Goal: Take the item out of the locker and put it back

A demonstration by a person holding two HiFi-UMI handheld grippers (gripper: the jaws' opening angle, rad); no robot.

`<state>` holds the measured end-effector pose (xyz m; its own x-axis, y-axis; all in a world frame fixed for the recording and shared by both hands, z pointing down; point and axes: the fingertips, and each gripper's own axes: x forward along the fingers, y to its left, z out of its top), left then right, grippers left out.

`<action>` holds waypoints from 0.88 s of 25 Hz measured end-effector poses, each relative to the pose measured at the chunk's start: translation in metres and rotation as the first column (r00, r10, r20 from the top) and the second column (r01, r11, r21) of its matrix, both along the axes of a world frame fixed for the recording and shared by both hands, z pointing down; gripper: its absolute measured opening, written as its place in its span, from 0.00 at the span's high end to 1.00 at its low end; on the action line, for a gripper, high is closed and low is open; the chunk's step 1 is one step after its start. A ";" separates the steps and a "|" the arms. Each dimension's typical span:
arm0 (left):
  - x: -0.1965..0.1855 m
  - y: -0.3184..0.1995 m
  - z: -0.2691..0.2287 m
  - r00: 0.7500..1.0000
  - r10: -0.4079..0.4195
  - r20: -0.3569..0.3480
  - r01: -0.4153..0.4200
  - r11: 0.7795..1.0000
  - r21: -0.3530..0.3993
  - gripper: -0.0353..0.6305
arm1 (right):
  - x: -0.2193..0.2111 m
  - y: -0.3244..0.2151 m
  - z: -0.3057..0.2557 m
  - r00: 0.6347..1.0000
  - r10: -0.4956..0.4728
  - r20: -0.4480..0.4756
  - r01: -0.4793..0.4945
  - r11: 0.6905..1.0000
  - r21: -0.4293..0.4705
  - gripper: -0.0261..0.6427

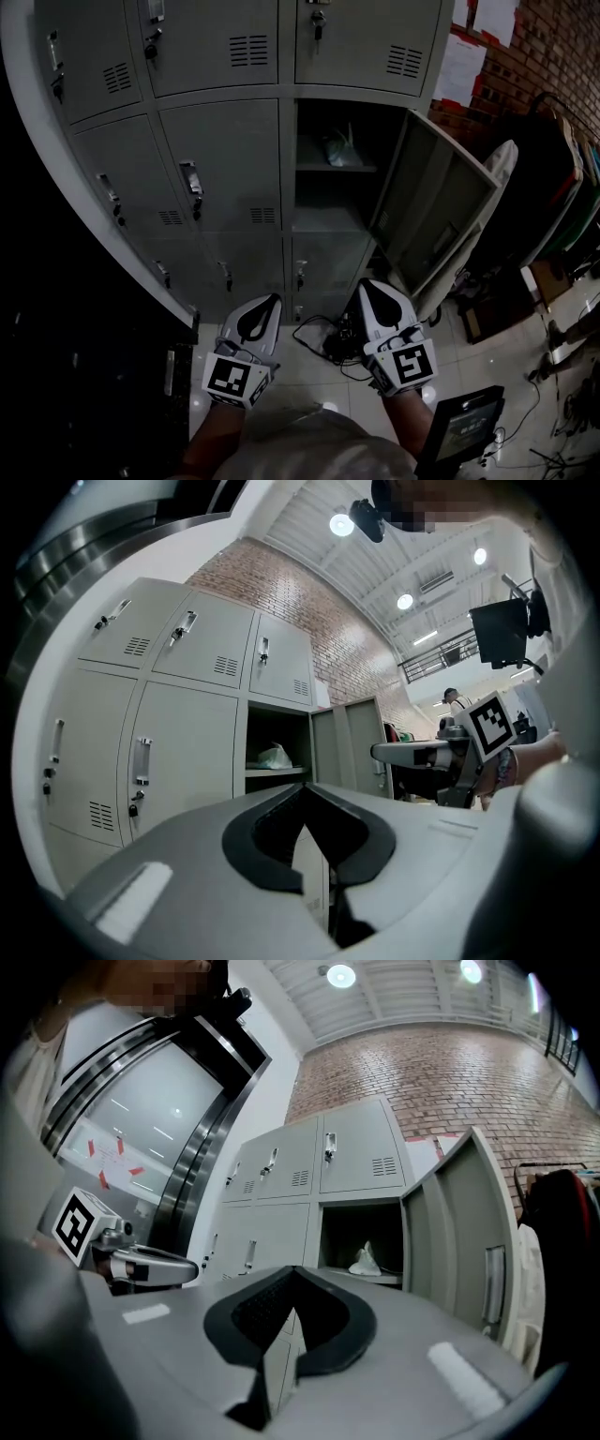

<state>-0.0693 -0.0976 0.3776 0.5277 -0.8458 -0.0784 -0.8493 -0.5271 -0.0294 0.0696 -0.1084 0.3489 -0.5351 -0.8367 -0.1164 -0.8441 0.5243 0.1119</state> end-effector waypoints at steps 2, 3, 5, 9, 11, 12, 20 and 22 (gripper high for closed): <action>0.001 -0.003 -0.003 1.000 -0.002 -0.005 0.002 1.000 0.002 0.94 | 0.001 -0.002 -0.001 1.000 0.000 -0.004 0.000 1.000 0.003 0.96; 0.001 -0.005 -0.005 1.000 -0.002 -0.006 0.002 1.000 0.007 0.94 | 0.002 -0.004 -0.001 1.000 0.000 -0.005 0.000 1.000 0.004 0.96; 0.003 -0.008 -0.008 1.000 0.000 -0.006 0.000 1.000 0.018 0.94 | 0.002 -0.005 -0.002 1.000 -0.002 -0.006 0.002 1.000 0.009 0.96; 0.005 -0.009 -0.006 1.000 0.002 -0.013 -0.002 1.000 0.014 0.94 | 0.005 -0.005 -0.001 1.000 0.001 -0.021 -0.001 1.000 0.005 0.96; 0.005 -0.011 -0.005 1.000 0.000 -0.017 0.001 1.000 0.011 0.94 | 0.007 -0.007 -0.001 1.000 0.005 -0.024 -0.005 1.000 0.003 0.96; 0.005 -0.012 -0.005 1.000 -0.002 -0.018 0.002 1.000 0.011 0.94 | 0.008 -0.007 -0.001 1.000 0.006 -0.024 -0.006 1.000 0.003 0.96; 0.006 -0.015 -0.007 1.000 -0.005 -0.021 0.005 1.000 0.011 0.94 | 0.006 -0.010 -0.001 0.999 -0.007 -0.035 0.007 1.000 -0.002 0.96; 0.006 -0.015 -0.008 1.000 -0.009 -0.018 0.009 1.000 0.014 0.94 | 0.004 -0.012 -0.004 0.999 -0.014 -0.028 0.014 1.000 0.007 0.96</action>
